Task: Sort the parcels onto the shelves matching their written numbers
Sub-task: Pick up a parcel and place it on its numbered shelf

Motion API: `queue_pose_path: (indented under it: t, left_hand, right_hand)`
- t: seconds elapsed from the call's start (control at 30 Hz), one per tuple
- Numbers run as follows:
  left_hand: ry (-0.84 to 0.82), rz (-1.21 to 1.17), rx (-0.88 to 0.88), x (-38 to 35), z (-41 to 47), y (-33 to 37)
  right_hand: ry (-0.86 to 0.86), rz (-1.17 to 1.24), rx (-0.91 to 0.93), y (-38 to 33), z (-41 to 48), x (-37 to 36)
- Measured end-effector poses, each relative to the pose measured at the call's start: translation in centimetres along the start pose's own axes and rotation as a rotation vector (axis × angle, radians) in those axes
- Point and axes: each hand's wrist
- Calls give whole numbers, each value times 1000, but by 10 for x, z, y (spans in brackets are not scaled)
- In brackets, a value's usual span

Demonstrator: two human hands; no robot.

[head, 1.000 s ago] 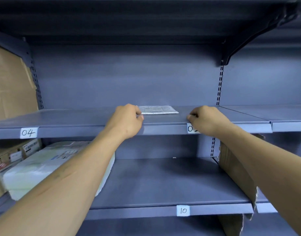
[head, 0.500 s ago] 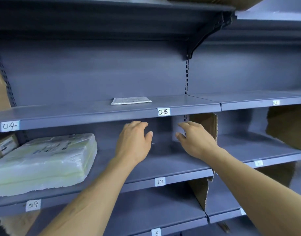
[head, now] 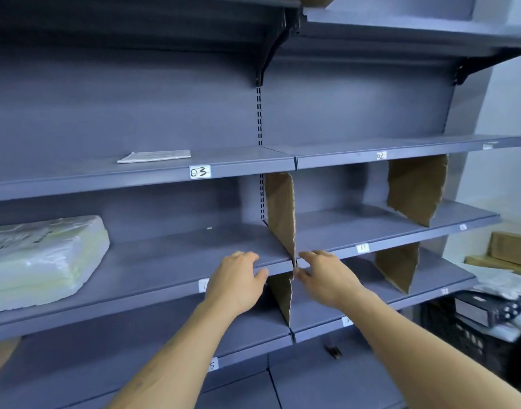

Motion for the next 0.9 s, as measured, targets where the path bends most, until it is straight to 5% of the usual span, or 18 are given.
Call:
queue_pose_path:
  t: [0.53, 0.9]
  left_hand:
    - [-358, -45, -186, -185, -43, 162]
    - [-576, -92, -400, -284, 5, 256]
  right_hand:
    - [-101, -41, -406, 227, -140, -5]
    - [-57, -5, -732, 344, -163, 9]
Point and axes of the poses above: each hand's wrist, its own z-axis towards the middle knuckle, its own x-axis out of the back of the hand, y = z × x
